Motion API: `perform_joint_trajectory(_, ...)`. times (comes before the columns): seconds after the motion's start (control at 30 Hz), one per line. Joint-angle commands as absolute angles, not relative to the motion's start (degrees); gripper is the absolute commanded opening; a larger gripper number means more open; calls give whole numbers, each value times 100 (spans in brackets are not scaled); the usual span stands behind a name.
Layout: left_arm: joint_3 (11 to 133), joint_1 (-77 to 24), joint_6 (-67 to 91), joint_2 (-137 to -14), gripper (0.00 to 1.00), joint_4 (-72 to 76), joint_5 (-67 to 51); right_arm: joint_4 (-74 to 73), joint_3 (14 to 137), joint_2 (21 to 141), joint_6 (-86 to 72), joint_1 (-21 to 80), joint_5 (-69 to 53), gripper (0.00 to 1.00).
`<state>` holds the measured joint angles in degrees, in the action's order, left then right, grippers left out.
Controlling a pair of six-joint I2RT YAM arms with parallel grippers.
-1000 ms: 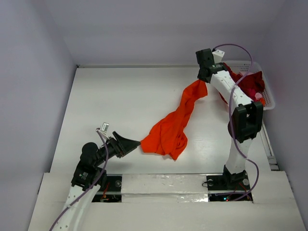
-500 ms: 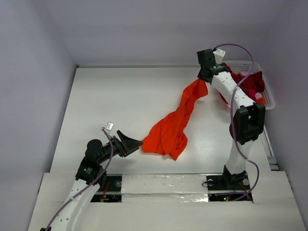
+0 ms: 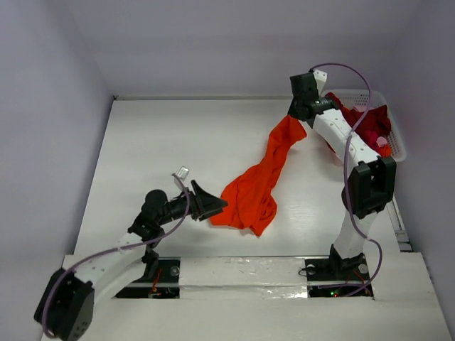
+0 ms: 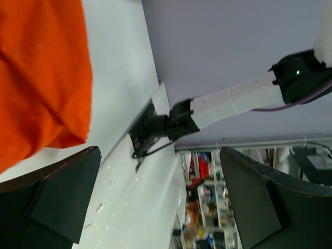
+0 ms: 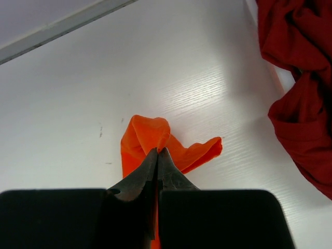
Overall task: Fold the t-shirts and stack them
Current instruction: Flatten out the tshirt
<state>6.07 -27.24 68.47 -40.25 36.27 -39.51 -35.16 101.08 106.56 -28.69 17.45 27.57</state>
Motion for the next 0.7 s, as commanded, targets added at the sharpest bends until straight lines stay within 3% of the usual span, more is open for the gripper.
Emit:
perform_joint_trajectory(0.0,1308,-3450,6689,-4762,99,4799,-3666,-3146,10107,10354,-2593,2038,2698,0)
perform_joint_trajectory(0.27,2135,-4614,6407,-6045,99,5106,-2980,-3112,10046,10003,-2566,2574,2742,0)
perform_joint_trajectory(0.67,3690,-4553,4983,-6635,99,3472,-1643,-2918,9282,9334,-2672,2856,2540,0)
